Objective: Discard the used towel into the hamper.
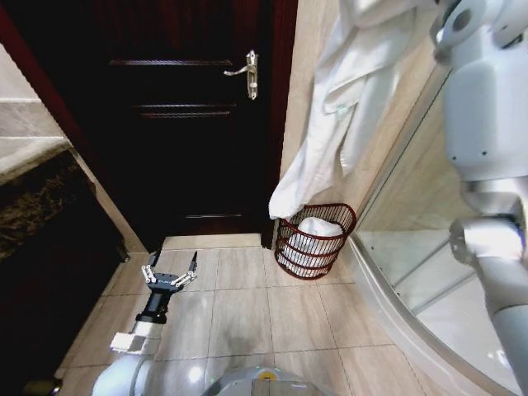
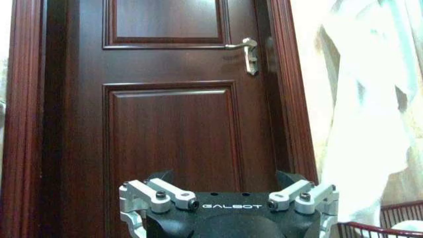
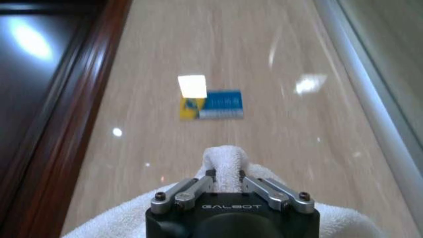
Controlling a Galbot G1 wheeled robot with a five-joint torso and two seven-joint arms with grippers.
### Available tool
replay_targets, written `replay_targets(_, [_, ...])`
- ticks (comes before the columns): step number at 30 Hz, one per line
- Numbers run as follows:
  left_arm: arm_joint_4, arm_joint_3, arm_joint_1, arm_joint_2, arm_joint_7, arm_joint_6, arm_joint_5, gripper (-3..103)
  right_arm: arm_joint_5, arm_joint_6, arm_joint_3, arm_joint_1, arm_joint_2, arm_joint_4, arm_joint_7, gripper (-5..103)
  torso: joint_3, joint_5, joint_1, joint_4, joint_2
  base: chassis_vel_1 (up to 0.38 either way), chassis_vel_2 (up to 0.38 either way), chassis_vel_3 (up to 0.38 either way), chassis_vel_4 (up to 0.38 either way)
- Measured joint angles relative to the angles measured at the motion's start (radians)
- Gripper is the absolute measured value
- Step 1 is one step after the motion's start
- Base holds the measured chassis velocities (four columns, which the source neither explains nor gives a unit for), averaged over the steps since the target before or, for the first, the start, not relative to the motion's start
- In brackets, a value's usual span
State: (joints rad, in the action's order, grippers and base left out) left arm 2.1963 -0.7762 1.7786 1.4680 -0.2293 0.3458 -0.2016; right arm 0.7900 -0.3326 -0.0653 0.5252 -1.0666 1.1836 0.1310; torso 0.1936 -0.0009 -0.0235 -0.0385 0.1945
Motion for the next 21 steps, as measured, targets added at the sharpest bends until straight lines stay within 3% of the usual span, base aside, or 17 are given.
replay_targets(10, [0.0,0.022,-0.011,0.004,0.012,0.001,-0.002,100,-0.057,0.013,0.043,0.063,-0.043,-0.09,-0.021,8,0.0,0.0004,0.0,-0.0002,0.0,0.0,0.0,0.0,0.0])
replay_targets(21, [-0.012,-0.002,0.008,0.018,0.005,0.026,0.001,100,-0.057,0.009,0.028,-0.051,-0.029,-0.025,0.008,8,-0.006,0.0002,0.003,-0.0002,-0.008,0.0,0.0,0.0,0.0])
